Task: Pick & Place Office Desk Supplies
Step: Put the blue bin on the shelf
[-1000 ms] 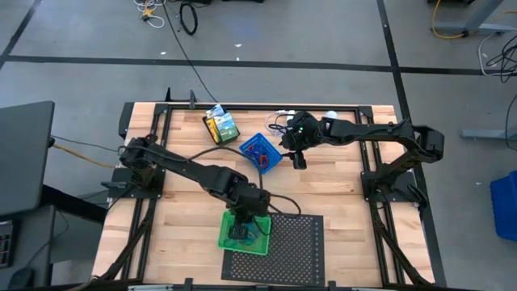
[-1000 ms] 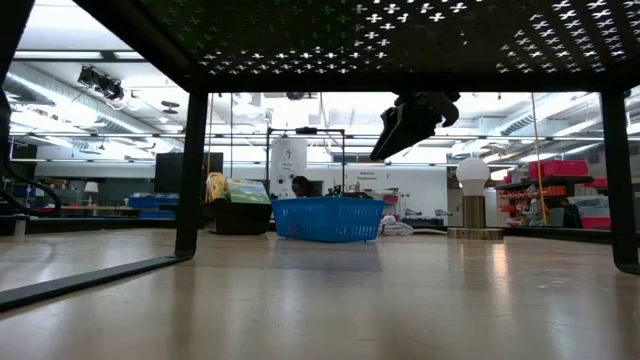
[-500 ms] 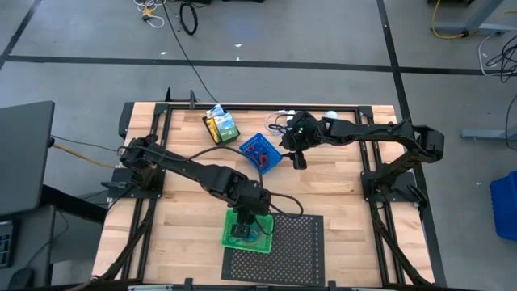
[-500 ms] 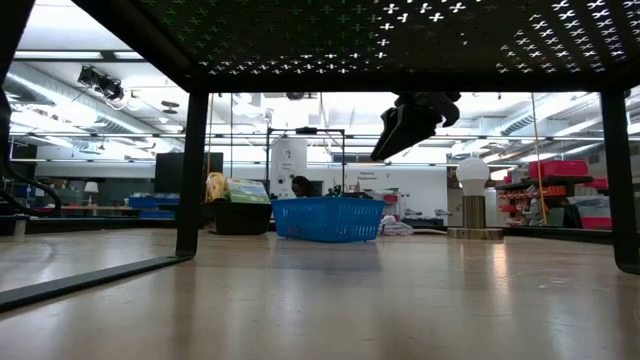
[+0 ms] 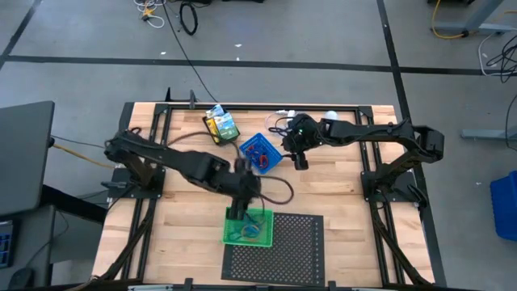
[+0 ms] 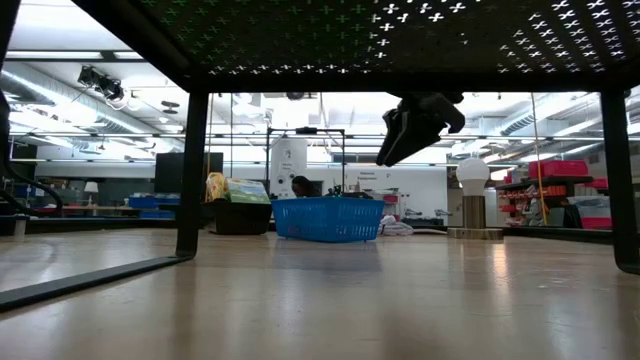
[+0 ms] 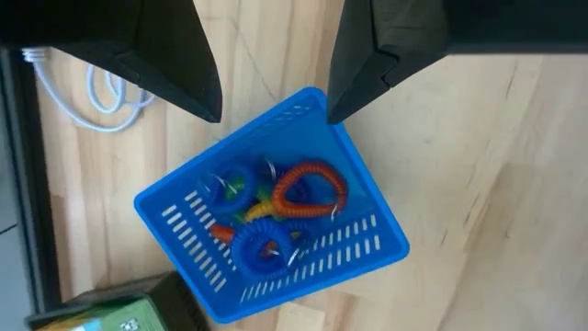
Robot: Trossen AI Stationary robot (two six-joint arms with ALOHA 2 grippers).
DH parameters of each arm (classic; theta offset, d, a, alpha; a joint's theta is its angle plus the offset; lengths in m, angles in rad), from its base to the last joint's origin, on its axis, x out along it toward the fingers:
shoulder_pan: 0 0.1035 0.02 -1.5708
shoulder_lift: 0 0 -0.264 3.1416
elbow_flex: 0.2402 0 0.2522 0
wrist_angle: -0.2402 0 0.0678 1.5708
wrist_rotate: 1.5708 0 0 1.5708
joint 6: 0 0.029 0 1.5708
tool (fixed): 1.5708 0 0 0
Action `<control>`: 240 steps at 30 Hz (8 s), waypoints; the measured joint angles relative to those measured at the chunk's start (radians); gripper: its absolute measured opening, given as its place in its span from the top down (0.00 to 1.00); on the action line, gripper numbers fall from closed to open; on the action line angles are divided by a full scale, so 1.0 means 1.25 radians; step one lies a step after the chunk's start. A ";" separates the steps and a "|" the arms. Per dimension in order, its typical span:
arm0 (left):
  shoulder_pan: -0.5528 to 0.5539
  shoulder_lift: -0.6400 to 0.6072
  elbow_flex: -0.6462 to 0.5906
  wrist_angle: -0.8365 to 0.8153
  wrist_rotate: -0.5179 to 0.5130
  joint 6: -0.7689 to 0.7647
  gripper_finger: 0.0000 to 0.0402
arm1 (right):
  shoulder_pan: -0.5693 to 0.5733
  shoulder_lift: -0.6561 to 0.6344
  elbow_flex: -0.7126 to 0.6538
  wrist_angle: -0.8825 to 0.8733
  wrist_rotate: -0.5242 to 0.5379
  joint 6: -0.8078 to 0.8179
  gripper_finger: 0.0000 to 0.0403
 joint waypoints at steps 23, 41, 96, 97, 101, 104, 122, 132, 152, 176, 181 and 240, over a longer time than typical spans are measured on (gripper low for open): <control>0.025 -0.439 -0.386 0.342 -0.372 0.140 0.36 | 0.048 0.077 0.108 -0.095 -0.001 -0.037 0.49; 0.202 -0.737 -1.167 1.292 -0.231 0.232 0.36 | 0.049 0.194 0.204 -0.212 -0.087 -0.089 0.49; 0.385 -0.735 -1.181 1.258 -0.019 0.184 0.36 | 0.134 0.279 0.289 -0.316 0.152 -0.023 0.98; 0.385 -0.735 -1.181 1.258 -0.019 0.184 0.36 | 0.137 0.270 0.289 -0.318 0.164 -0.016 0.98; 0.385 -0.735 -1.181 1.256 -0.019 0.183 0.36 | 0.143 0.232 0.289 -0.335 0.187 0.016 0.98; 0.385 -0.735 -1.181 1.250 -0.019 0.183 0.36 | 0.153 0.210 0.289 -0.352 0.231 0.038 0.98; 0.385 -0.735 -1.181 1.226 -0.019 0.178 0.36 | 0.269 0.101 0.289 -0.498 0.364 0.233 0.98; 0.384 -0.735 -1.181 1.211 -0.019 0.171 0.36 | 0.379 0.026 0.290 -0.613 0.400 0.438 0.98; 0.384 -0.735 -1.181 1.181 -0.018 0.175 0.36 | 0.638 0.027 0.467 -0.826 0.469 0.831 0.98; 0.384 -0.735 -1.181 1.181 -0.019 0.187 0.36 | 0.830 0.280 0.776 -0.978 0.451 1.004 0.98; 0.384 -0.735 -1.181 1.180 -0.019 0.188 0.36 | 0.863 0.303 0.793 -0.979 0.427 1.070 0.98; 0.383 -0.735 -1.181 1.170 -0.013 0.204 0.36 | 0.882 0.327 0.720 -0.708 0.209 0.949 0.78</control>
